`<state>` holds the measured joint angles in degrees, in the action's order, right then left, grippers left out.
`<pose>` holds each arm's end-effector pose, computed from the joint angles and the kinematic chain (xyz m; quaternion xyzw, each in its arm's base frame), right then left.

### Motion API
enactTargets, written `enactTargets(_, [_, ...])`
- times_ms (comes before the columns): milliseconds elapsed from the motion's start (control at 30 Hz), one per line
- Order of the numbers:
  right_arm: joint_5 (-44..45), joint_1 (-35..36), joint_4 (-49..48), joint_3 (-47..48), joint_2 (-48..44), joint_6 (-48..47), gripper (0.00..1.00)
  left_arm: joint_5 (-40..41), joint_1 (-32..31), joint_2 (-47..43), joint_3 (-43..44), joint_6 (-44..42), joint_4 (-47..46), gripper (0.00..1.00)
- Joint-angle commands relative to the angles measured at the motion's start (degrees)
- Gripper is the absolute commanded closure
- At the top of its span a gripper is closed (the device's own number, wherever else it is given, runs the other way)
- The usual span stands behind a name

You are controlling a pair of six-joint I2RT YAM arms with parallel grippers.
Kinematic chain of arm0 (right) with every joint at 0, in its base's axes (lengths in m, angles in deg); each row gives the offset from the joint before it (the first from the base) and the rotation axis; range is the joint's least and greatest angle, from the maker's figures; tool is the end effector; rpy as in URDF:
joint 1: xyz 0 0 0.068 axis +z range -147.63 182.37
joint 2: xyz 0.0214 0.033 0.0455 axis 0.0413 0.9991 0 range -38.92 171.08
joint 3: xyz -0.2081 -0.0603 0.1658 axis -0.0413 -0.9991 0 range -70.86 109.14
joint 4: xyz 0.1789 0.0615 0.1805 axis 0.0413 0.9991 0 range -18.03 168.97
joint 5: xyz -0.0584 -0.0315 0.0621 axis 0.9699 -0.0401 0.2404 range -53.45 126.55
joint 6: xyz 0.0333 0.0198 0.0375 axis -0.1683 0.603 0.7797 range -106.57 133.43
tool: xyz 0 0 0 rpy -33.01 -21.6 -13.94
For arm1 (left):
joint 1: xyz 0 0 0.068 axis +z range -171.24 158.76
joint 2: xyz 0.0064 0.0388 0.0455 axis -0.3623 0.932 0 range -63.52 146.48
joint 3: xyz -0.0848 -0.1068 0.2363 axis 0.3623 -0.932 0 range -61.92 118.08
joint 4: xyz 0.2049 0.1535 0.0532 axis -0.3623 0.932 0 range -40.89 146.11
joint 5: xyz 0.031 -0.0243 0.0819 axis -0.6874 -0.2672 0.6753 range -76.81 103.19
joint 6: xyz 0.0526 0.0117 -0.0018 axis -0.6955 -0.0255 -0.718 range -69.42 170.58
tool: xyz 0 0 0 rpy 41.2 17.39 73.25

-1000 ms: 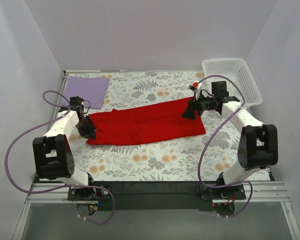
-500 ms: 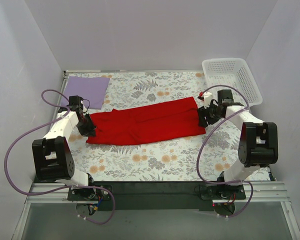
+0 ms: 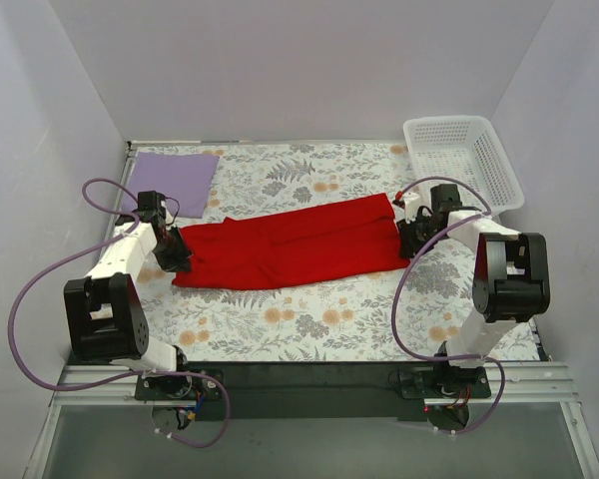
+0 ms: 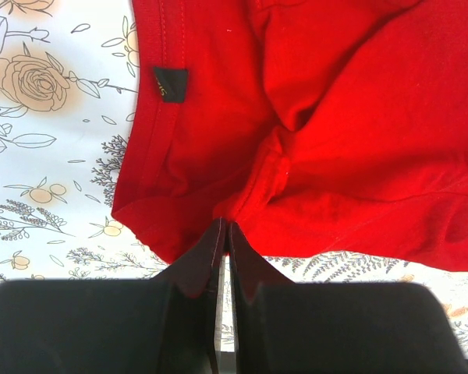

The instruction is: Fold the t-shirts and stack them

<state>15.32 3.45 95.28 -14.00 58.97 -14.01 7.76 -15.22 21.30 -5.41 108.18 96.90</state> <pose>0.3264 0.0190 0.1628 -0.2757 0.9187 0.1252 0.2535 0.2655 0.0246 0.2069 -0.5178 0.8456 -0.0950 0.0884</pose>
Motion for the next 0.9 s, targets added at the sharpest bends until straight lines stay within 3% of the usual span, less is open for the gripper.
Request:
enactTargets(0, [-2.1,-0.5,2.7,1.7,1.3,-0.6,0.75,0.2,-0.2,-3.0,-0.4,-0.4,-0.7,1.0])
enactTargets(200, [-1.7,-2.9,3.3,1.9,1.1,-1.0,0.99,1.8,-0.2,-2.6,0.3,-0.6,-0.1,1.0])
enactTargets(867, [0.7,-4.1,3.8,2.6,0.6,-1.8,0.99,16.6,-0.2,2.5,7.7,-3.4,2.0,1.0])
